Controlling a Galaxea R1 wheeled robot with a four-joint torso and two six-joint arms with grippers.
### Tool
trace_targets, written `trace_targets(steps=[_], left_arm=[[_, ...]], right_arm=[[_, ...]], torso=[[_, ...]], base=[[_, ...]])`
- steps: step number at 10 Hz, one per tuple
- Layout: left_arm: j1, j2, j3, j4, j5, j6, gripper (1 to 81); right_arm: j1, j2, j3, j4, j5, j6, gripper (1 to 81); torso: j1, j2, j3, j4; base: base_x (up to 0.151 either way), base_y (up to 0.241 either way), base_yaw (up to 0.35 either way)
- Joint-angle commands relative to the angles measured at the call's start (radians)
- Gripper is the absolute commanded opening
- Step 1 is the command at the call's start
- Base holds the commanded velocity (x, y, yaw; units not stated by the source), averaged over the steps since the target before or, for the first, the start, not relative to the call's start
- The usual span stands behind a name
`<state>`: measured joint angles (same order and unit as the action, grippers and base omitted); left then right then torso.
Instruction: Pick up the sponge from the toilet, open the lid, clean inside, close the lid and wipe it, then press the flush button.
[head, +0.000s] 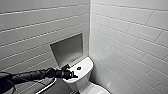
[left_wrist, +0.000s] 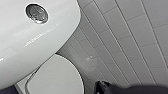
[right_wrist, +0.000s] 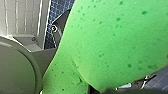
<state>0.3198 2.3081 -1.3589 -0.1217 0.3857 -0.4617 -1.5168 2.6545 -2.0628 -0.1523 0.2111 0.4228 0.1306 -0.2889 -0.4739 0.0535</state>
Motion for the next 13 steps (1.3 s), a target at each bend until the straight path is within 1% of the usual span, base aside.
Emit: trace_targets(steps=[1, 2, 3, 4, 5, 7, 9, 10, 11, 12, 13], left_arm=[[0.247, -0.188, 0.187, 0.188, -0.041, 0.005, 1.0], [0.337, -0.179, 0.167, 0.25, -0.08, 0.006, 1.0], [0.423, -0.163, 0.138, 0.293, -0.105, 0.006, 1.0], [0.497, -0.145, 0.104, 0.333, -0.125, 0.006, 1.0], [0.56, -0.13, 0.063, 0.373, -0.133, 0.008, 1.0], [0.679, -0.093, -0.039, 0.433, -0.139, 0.009, 1.0], [0.799, -0.031, -0.147, 0.473, -0.219, 0.011, 1.0], [0.853, 0.008, -0.215, 0.487, -0.245, 0.012, 1.0], [0.894, 0.059, -0.294, 0.501, -0.26, 0.012, 1.0], [0.928, 0.103, -0.366, 0.502, -0.291, 0.014, 1.0], [0.956, 0.151, -0.435, 0.502, -0.304, 0.014, 1.0]], right_arm=[[0.003, -0.008, 0.023, -0.004, -0.047, -0.001, 1.0], [0.003, -0.006, 0.023, -0.004, -0.048, -0.001, 1.0], [0.005, -0.006, 0.021, -0.004, -0.048, -0.001, 1.0], [0.005, -0.006, 0.02, -0.004, -0.048, -0.001, 1.0], [0.006, -0.006, 0.02, -0.004, -0.048, -0.001, 1.0], [0.006, -0.006, 0.01, -0.004, -0.047, -0.002, 1.0], [0.005, -0.006, 0.004, -0.004, -0.048, -0.002, 1.0], [0.003, -0.005, 0.001, -0.006, -0.048, -0.002, 1.0], [0.003, 0.0, -0.005, -0.004, -0.048, -0.004, 1.0], [0.005, 0.005, -0.011, -0.004, -0.048, -0.004, 1.0], [0.006, 0.011, -0.022, -0.004, -0.048, -0.003, 1.0]], torso=[[0.0, 0.0, 0.091, 0.0], [0.0, 0.0, 0.122, 0.0], [0.0, 0.0, 0.147, 0.0], [-0.001, 0.0, 0.142, 0.0], [-0.002, -0.001, 0.122, 0.0], [-0.003, -0.002, 0.134, 0.0], [-0.003, -0.002, 0.133, 0.0], [-0.003, -0.003, 0.134, 0.0], [-0.003, -0.003, 0.164, 0.0], [-0.003, -0.003, 0.194, 0.0], [-0.003, -0.003, 0.205, 0.0]], base=[[0.0, 0.0, 0.0], [0.0, 0.0, 0.0], [0.0, 0.0, 0.0], [0.0, 0.0, 0.0], [0.0, 0.0, 0.0], [0.0, 0.0, 0.0], [0.0, 0.0, 0.0], [0.0, 0.0, 0.0], [0.0, 0.0, 0.0], [0.0, 0.0, 0.0], [0.0, 0.0, 0.0]])
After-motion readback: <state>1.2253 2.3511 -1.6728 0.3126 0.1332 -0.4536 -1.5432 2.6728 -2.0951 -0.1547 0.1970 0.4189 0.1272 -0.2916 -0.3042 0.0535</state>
